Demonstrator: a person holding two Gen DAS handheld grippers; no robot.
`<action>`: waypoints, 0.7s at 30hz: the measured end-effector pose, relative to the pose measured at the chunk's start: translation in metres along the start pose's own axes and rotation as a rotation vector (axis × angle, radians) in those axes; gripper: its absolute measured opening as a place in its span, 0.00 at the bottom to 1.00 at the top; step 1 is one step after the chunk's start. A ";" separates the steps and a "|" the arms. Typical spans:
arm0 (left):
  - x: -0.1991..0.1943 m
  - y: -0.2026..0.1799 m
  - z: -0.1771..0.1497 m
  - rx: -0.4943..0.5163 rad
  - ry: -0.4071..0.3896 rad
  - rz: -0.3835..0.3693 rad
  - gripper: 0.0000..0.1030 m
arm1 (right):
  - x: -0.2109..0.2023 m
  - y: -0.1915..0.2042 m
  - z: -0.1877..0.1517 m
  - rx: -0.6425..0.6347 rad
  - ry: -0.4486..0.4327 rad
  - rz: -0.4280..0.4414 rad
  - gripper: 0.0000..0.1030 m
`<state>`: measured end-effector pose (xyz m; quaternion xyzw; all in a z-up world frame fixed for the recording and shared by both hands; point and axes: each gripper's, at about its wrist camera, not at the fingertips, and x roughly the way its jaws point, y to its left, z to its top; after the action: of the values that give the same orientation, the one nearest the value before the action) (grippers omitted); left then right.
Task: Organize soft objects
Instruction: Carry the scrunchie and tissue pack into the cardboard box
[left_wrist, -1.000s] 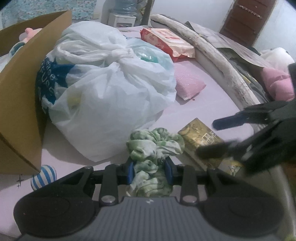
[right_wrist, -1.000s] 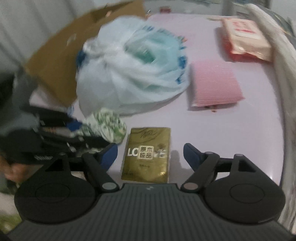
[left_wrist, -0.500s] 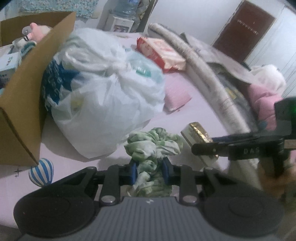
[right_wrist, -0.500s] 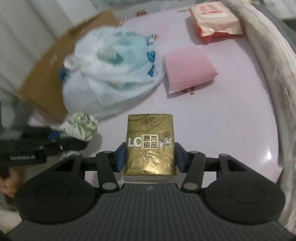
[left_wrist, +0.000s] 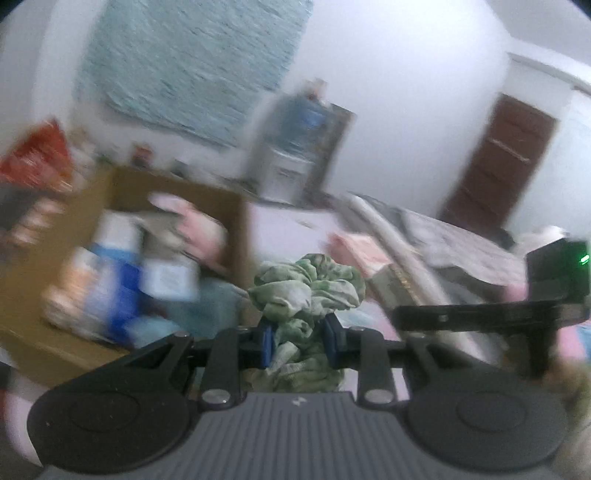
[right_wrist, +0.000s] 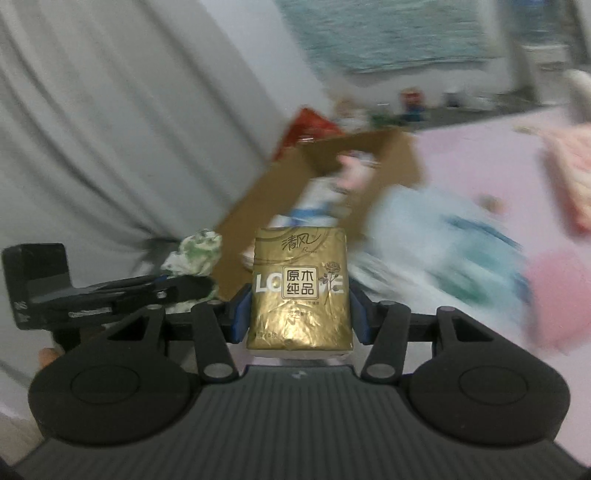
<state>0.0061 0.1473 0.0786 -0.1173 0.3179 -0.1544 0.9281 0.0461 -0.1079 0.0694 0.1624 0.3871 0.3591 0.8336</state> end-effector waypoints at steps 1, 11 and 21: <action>-0.001 0.009 0.007 0.003 -0.004 0.033 0.27 | 0.020 0.009 0.013 0.004 0.026 0.025 0.50; 0.053 0.121 0.035 -0.099 0.179 0.301 0.27 | 0.218 0.048 0.071 0.050 0.366 0.000 0.50; 0.092 0.161 0.033 -0.019 0.350 0.389 0.30 | 0.288 0.020 0.040 0.235 0.497 -0.042 0.53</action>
<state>0.1297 0.2669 0.0021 -0.0341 0.4918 0.0120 0.8700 0.1947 0.1144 -0.0463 0.1570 0.6220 0.3230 0.6958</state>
